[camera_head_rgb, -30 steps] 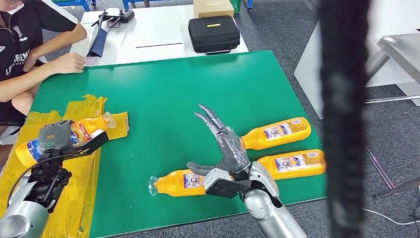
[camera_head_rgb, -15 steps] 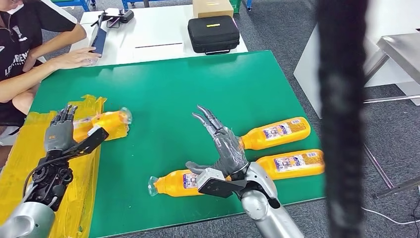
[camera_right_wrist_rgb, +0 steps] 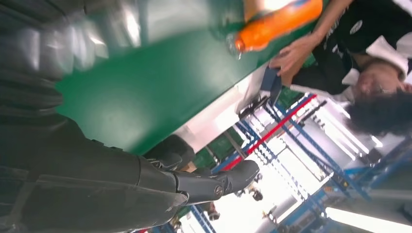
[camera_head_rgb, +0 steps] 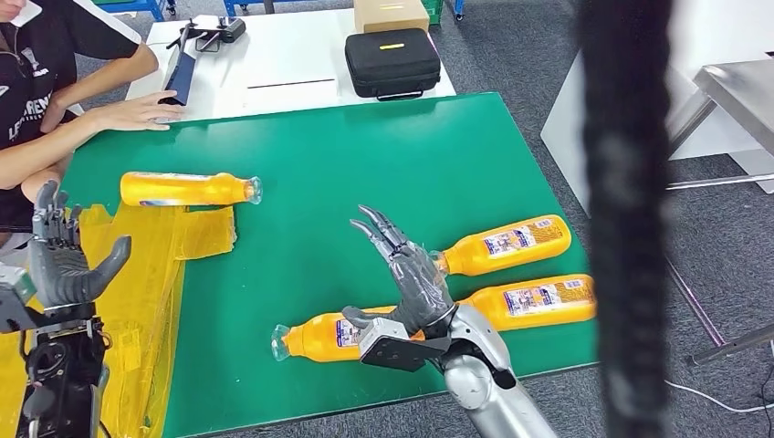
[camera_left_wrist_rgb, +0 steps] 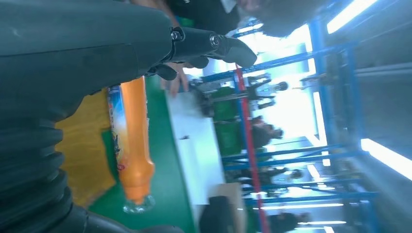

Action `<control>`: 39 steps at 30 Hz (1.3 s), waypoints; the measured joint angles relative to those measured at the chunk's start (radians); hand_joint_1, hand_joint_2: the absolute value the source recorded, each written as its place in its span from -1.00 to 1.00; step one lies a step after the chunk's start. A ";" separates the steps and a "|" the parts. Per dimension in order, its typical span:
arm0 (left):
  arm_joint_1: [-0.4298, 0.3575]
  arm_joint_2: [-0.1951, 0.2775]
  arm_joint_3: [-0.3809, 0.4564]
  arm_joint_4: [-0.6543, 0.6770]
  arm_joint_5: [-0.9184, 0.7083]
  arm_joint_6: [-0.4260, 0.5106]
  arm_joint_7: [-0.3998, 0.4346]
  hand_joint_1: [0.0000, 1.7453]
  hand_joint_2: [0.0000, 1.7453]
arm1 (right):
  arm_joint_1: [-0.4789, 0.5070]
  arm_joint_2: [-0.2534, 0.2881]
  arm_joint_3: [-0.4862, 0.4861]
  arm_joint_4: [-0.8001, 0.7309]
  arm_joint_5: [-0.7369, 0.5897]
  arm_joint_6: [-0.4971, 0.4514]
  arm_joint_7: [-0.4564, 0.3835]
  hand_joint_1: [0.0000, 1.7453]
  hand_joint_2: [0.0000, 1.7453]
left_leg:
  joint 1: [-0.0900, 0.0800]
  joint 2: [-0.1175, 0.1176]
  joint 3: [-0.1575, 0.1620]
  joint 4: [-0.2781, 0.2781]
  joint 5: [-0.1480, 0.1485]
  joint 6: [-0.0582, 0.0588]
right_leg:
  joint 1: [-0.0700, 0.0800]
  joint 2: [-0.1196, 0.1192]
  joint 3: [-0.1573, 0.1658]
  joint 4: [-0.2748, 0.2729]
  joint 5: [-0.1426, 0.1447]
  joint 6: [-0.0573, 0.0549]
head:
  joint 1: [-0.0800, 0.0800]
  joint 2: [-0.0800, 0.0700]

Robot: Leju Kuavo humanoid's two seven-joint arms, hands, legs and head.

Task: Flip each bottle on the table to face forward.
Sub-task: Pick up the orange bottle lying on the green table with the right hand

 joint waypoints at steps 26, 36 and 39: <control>0.103 -0.075 0.046 -0.223 0.000 -0.036 0.000 -1.00 1.00 | -0.031 -0.195 0.180 0.012 0.112 0.311 0.056 -1.00 1.00 | 0.000 -0.002 0.000 0.000 0.000 0.000 | 0.000 -0.001 0.001 0.000 0.000 0.000 | 0.000 0.000; 0.114 -0.075 0.041 -0.223 0.000 -0.032 0.000 -1.00 1.00 | -0.007 -0.221 0.181 0.007 0.138 0.297 0.088 -1.00 1.00 | 0.000 -0.002 0.000 0.000 0.000 0.000 | 0.000 -0.001 0.001 0.000 0.000 0.000 | 0.000 0.000; 0.116 -0.075 0.041 -0.223 0.000 -0.032 0.000 -1.00 1.00 | -0.004 -0.223 0.180 0.007 0.154 0.290 0.102 -1.00 1.00 | 0.000 -0.002 0.000 0.000 0.000 0.000 | 0.000 -0.001 0.001 0.000 0.000 0.000 | 0.000 0.000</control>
